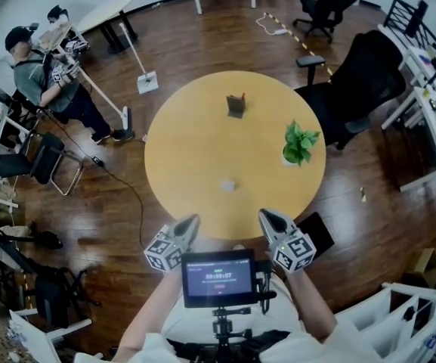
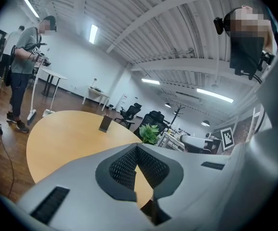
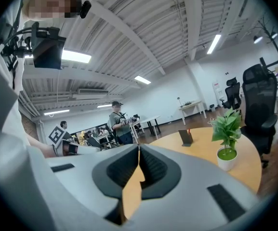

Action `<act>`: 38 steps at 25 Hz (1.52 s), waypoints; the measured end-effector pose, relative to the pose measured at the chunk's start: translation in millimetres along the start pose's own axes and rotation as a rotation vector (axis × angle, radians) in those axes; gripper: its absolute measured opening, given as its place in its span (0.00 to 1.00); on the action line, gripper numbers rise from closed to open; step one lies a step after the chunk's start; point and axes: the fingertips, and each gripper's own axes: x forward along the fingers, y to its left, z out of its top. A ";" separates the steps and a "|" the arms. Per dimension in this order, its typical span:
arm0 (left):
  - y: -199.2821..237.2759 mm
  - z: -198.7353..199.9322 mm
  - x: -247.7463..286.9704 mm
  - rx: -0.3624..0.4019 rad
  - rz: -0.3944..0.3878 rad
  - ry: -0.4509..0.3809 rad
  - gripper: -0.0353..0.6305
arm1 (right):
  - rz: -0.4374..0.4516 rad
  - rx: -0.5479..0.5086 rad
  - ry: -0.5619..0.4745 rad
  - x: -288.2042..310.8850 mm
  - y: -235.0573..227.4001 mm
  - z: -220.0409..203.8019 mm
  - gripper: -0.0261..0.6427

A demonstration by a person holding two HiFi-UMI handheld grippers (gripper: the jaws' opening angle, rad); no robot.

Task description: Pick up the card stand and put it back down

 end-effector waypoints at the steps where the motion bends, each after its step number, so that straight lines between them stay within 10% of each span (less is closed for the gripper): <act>1: -2.3 0.2 1.6 0.000 -0.002 0.000 0.05 | -0.003 0.001 0.002 -1.8 -2.4 -1.2 0.06; 38: 40.5 27.3 20.8 0.035 -0.119 0.070 0.05 | -0.146 0.024 -0.004 29.4 -5.4 1.3 0.06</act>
